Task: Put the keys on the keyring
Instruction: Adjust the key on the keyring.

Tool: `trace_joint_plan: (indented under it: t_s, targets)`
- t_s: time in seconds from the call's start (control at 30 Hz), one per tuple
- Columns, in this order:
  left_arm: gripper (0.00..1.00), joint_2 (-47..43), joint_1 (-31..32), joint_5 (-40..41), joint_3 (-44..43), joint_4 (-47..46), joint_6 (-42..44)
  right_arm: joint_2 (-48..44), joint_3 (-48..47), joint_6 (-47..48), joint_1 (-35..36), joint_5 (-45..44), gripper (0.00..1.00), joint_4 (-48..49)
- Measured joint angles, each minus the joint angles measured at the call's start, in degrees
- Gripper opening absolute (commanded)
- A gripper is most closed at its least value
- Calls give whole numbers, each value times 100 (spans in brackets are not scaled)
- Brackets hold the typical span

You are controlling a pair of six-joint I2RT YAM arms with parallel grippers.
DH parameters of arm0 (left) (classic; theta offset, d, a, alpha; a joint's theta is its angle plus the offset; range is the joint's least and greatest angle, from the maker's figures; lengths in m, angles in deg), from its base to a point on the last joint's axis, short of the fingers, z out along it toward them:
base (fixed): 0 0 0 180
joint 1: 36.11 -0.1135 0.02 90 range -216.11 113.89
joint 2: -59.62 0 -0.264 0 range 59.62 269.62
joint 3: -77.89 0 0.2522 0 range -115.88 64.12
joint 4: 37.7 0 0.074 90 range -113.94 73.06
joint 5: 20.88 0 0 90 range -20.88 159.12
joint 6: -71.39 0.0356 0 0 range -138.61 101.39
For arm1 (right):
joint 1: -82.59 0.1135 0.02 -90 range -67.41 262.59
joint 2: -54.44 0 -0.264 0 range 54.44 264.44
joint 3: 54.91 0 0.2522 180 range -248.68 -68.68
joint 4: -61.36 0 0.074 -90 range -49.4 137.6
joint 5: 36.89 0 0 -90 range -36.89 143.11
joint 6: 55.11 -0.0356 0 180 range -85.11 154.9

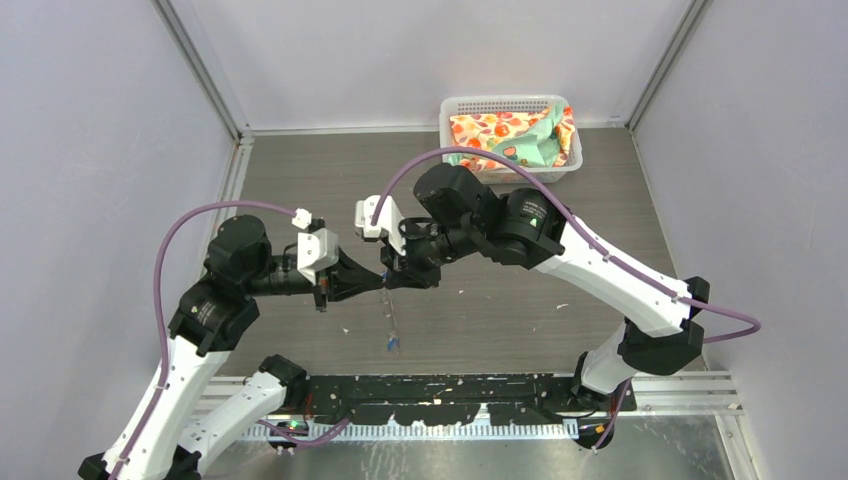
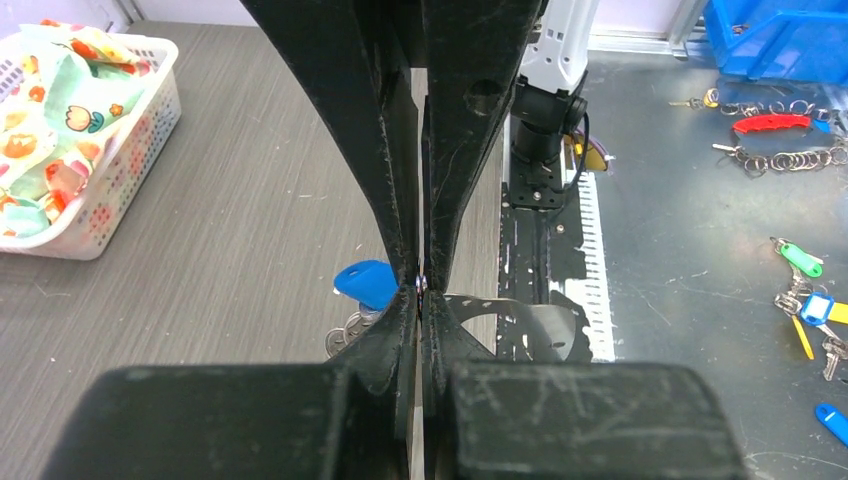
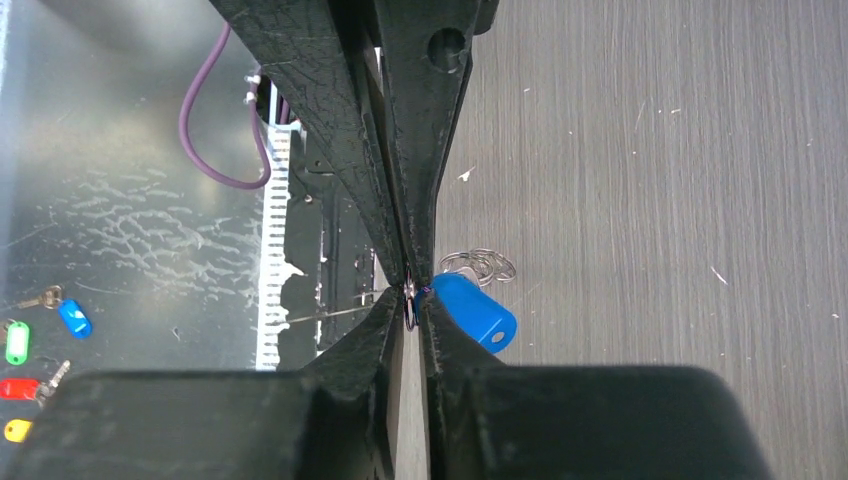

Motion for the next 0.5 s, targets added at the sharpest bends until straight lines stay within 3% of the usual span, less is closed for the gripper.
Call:
trace_joint_plan:
  t_s: [0.07, 0.17, 0.3, 0.5]
  targets:
    - [0, 2, 0, 4, 0, 2, 9, 9, 0, 31, 0, 26, 1, -28]
    - [1, 11, 0, -15, 0, 7, 11, 9, -2, 55, 0, 46, 1, -48]
    - [13, 9, 0, -2, 0, 4, 22, -20, 48, 68, 0, 7, 1, 11]
    - [21, -44, 0, 2, 0, -17, 68, -723, 1115, 74, -24, -142, 1, 704]
